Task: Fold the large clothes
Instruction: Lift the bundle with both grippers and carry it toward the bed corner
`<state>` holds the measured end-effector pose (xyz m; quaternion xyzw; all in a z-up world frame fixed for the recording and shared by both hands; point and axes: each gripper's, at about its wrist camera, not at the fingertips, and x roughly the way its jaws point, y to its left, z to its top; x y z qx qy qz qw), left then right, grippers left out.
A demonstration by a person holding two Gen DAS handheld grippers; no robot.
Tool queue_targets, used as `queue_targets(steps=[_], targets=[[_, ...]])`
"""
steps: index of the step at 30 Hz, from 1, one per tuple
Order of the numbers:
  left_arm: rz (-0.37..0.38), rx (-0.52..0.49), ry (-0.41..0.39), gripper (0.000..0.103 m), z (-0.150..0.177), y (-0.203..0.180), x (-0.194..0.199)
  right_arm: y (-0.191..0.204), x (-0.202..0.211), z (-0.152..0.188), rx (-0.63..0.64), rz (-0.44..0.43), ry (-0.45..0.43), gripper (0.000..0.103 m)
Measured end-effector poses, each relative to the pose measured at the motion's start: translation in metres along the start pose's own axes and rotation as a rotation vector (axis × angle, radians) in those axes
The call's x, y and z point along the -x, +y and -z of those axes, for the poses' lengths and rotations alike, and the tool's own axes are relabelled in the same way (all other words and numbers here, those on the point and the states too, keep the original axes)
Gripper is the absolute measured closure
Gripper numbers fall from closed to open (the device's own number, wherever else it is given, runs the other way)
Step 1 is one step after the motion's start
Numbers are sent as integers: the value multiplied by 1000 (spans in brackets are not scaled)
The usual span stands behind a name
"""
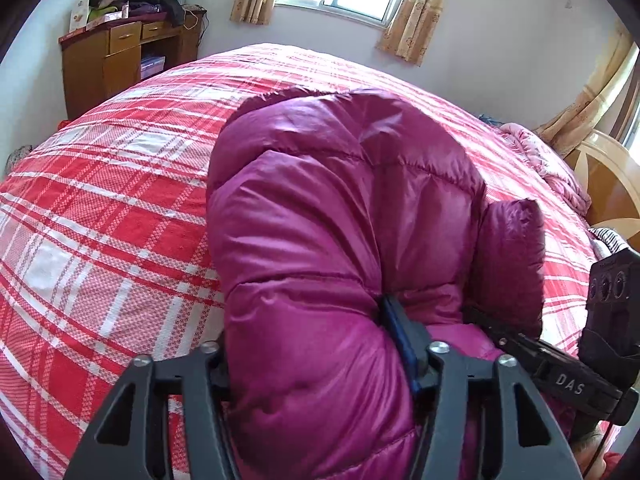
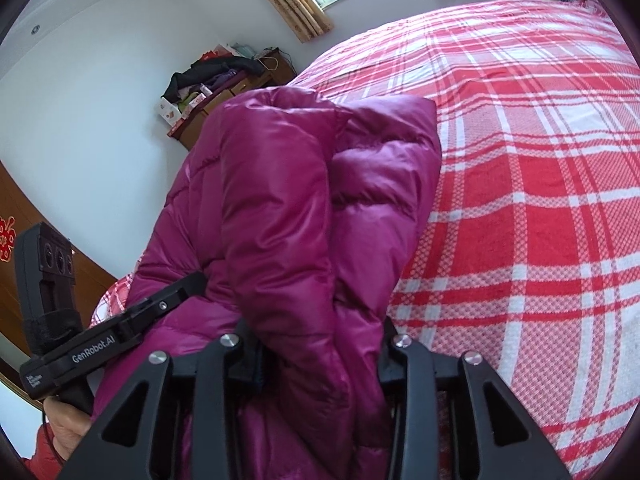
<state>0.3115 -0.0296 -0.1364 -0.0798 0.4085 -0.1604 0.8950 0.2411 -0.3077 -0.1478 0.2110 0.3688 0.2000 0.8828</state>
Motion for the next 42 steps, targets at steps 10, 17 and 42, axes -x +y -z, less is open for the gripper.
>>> queue_targets(steps=[10, 17, 42], targets=[[-113, 50, -124, 63, -6, 43, 94, 71, -5, -1, 64, -153, 14, 78], [-339, 228, -199, 62, 7, 143, 168, 187, -76, -5, 232, -333, 113, 78], [-674, 395, -185, 49, 62, 292, 166, 285, -216, 32, 306, -419, 323, 74]])
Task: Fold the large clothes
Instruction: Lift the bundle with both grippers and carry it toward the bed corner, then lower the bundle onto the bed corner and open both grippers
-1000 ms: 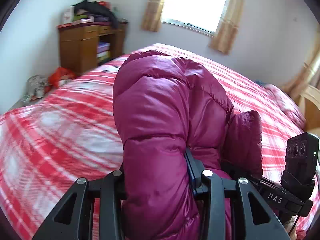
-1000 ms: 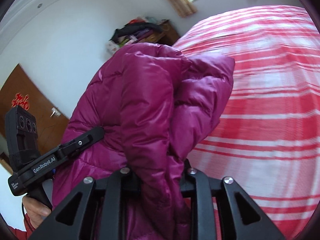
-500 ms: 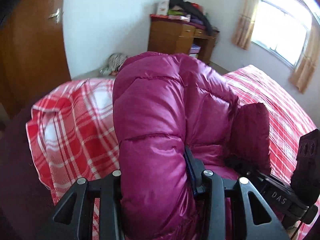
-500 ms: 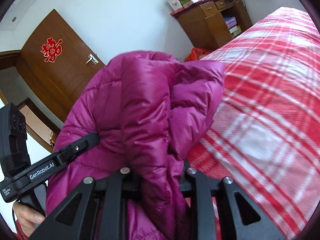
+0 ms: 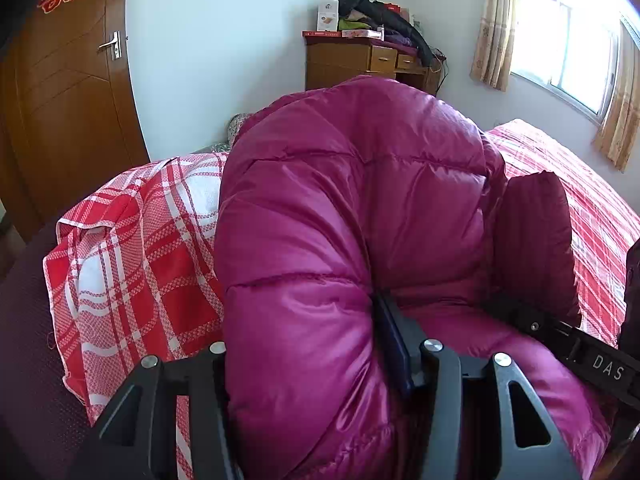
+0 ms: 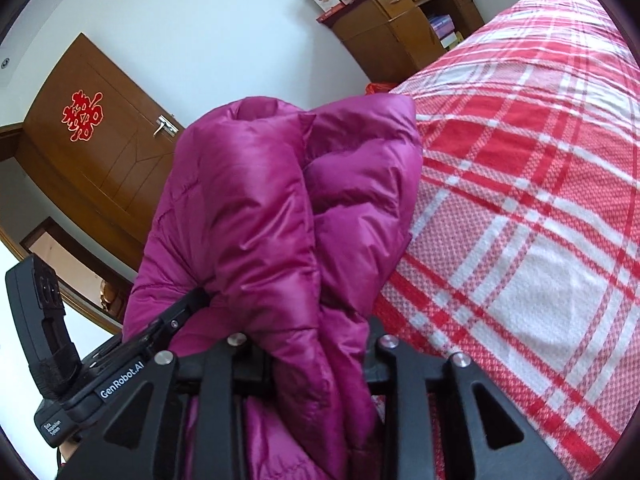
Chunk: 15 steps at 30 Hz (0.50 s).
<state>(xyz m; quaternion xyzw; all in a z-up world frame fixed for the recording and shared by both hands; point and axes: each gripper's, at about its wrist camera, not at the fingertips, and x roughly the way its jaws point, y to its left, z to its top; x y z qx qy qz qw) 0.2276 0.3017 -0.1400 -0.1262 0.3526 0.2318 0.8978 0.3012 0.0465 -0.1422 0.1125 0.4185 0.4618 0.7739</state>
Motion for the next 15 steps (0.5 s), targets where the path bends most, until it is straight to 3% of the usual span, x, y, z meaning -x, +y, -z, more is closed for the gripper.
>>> queue_targets(steps=[15], targets=[[19, 13, -9, 45, 2, 5, 1, 52, -23, 5, 50, 155, -20, 66]])
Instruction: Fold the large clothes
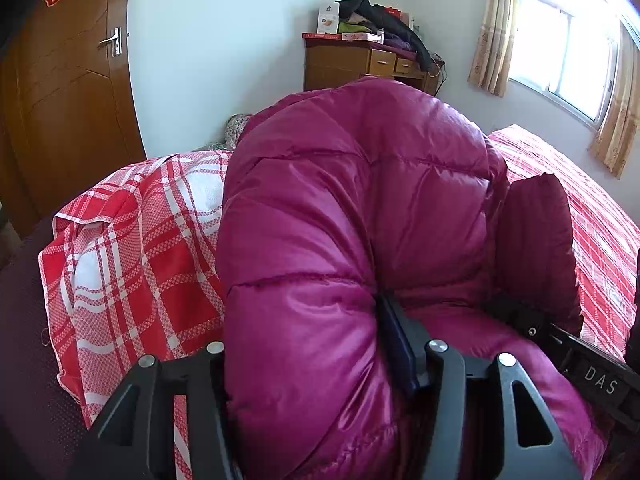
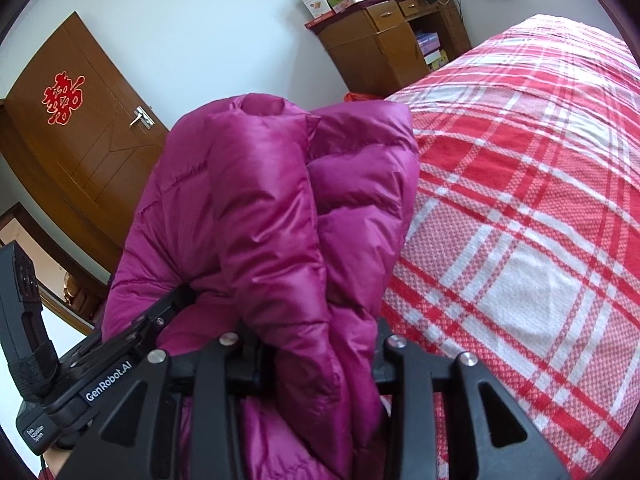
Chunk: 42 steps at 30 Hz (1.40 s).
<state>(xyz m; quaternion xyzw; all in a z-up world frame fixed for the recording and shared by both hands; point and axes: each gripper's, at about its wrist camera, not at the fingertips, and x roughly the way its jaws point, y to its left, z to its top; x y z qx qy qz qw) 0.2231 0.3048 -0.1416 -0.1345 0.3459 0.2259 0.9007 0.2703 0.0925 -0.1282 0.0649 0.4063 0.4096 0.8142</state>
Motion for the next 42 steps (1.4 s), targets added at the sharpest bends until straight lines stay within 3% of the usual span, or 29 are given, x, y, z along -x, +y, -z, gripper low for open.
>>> queue_targets(steps=[2, 3, 4, 7, 14, 19, 32, 35, 40, 42], targets=[[3, 3, -1, 43, 1, 2, 5, 8, 1, 2, 5, 27, 0, 61], [8, 7, 3, 43, 1, 3, 8, 11, 3, 2, 3, 48, 1, 54], [16, 17, 10, 42, 1, 4, 13, 13, 5, 3, -4, 74, 1, 40], [16, 33, 27, 40, 0, 9, 31, 16, 11, 3, -18, 110, 8, 27], [-182, -91, -113, 39, 3, 0, 88, 69, 66, 15, 146, 274, -105, 27], [-227, -190, -130, 39, 10, -3, 109, 93, 101, 32, 155, 365, -183, 18], [-201, -104, -111, 38, 38, 32, 186, 137, 163, 74, 144, 366, -258, 9], [-197, -120, -143, 38, 45, 33, 205, 146, 176, 85, 155, 382, -282, 9], [-167, -135, -217, 29, 55, 30, 239, 163, 203, 97, 175, 403, -337, 8], [-191, -149, -243, 27, 59, 25, 253, 169, 215, 99, 186, 410, -360, 7]])
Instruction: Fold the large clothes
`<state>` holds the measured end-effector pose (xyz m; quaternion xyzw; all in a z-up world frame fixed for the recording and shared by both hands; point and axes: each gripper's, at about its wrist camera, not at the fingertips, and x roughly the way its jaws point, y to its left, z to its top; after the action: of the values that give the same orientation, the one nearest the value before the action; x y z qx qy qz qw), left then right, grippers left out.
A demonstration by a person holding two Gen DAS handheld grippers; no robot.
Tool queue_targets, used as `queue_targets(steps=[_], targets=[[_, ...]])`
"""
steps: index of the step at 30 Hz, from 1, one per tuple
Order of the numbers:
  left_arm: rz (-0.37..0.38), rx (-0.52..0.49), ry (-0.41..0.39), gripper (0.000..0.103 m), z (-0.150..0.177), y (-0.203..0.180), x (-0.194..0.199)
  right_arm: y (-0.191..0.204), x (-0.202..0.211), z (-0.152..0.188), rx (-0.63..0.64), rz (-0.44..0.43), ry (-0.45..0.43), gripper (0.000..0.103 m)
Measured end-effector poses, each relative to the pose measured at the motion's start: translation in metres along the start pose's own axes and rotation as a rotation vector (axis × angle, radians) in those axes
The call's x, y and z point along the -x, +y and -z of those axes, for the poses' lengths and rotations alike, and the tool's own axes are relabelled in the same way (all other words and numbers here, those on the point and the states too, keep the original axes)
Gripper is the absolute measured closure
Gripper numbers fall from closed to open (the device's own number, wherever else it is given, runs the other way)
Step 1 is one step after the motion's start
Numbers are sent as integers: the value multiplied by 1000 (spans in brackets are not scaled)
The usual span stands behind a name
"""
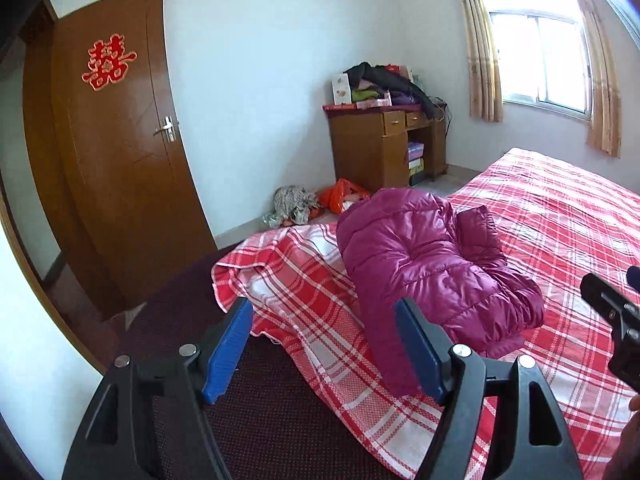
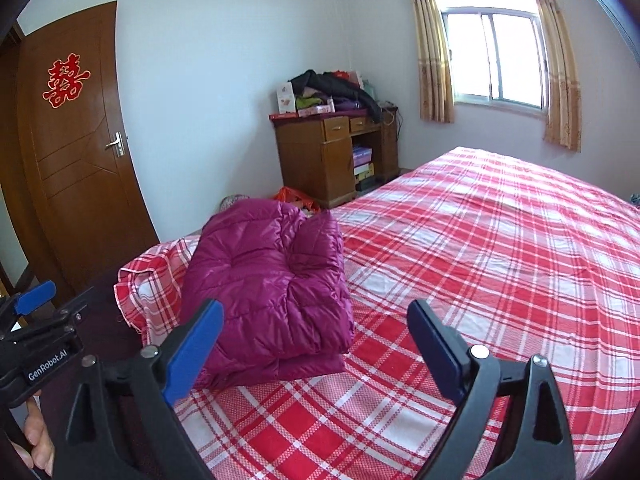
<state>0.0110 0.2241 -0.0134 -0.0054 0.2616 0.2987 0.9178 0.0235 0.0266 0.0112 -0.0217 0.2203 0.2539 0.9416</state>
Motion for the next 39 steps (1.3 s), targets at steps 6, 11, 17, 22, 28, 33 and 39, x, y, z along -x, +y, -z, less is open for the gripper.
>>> queue_targets(steps=[6, 11, 17, 22, 28, 33, 39], targets=[[18, 0, -76, 21, -1, -3, 34, -1, 39, -5, -10, 37, -103, 2], [51, 43, -113, 21, -5, 2, 52, 0, 56, 0, -8, 47, -166, 1], [52, 22, -180, 21, -3, -4, 75, 1, 74, 3, 5, 55, -241, 0], [61, 7, -178, 20, 0, -9, 82, 0, 80, 3, 12, 57, -261, 0], [62, 11, -176, 20, -1, -9, 82, -2, 80, 4, 5, 55, -256, 0], [61, 16, -171, 20, -1, -7, 80, -3, 81, 5, 5, 54, -256, 0], [69, 14, -157, 20, 0, -8, 76, -6, 82, 5, -2, 51, -252, 0]])
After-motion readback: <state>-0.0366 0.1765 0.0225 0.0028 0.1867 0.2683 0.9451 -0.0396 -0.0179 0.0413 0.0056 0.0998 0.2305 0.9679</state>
